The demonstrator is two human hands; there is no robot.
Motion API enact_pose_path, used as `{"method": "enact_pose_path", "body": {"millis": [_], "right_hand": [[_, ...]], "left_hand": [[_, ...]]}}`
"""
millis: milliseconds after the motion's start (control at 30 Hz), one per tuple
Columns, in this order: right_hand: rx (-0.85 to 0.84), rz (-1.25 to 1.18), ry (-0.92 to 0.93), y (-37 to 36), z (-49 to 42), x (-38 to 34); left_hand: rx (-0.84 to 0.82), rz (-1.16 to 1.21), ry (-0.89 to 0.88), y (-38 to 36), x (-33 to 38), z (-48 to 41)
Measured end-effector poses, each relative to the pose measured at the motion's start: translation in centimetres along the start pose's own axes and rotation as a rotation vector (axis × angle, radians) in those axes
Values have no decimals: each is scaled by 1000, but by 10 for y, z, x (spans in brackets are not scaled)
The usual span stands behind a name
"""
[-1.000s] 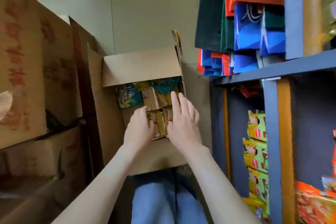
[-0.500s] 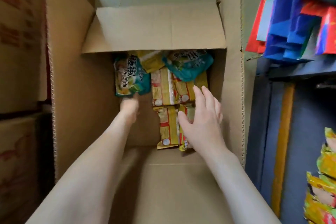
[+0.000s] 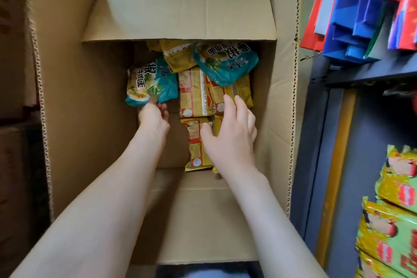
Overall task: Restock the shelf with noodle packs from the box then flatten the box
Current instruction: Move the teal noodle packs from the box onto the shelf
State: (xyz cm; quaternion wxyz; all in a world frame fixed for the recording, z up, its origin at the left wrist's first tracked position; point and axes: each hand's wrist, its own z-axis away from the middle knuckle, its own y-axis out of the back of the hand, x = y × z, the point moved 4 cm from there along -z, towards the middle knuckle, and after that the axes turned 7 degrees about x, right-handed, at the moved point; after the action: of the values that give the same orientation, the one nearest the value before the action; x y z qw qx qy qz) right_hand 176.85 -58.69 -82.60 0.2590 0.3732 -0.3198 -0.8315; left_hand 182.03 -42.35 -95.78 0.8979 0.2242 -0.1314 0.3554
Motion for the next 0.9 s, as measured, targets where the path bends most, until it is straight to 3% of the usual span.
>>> {"method": "enact_pose_path", "body": {"millis": [133, 267, 400, 567, 767, 900], "right_hand": [[-17, -237, -175, 46, 52, -30], [-150, -812, -710, 96, 104, -53], [-173, -1073, -910, 152, 128, -71], [-173, -1349, -829, 241, 157, -94], [-71, -1236, -727, 320, 210, -108], [-13, -1374, -742, 360, 237, -114]], "left_hand": [[20, 114, 108, 24, 13, 91], [45, 104, 235, 58, 19, 210], [-66, 100, 213, 88, 31, 320], [-266, -58, 114, 116, 53, 421], [-505, -436, 143, 134, 86, 507], [-674, -653, 25, 137, 103, 555]]}}
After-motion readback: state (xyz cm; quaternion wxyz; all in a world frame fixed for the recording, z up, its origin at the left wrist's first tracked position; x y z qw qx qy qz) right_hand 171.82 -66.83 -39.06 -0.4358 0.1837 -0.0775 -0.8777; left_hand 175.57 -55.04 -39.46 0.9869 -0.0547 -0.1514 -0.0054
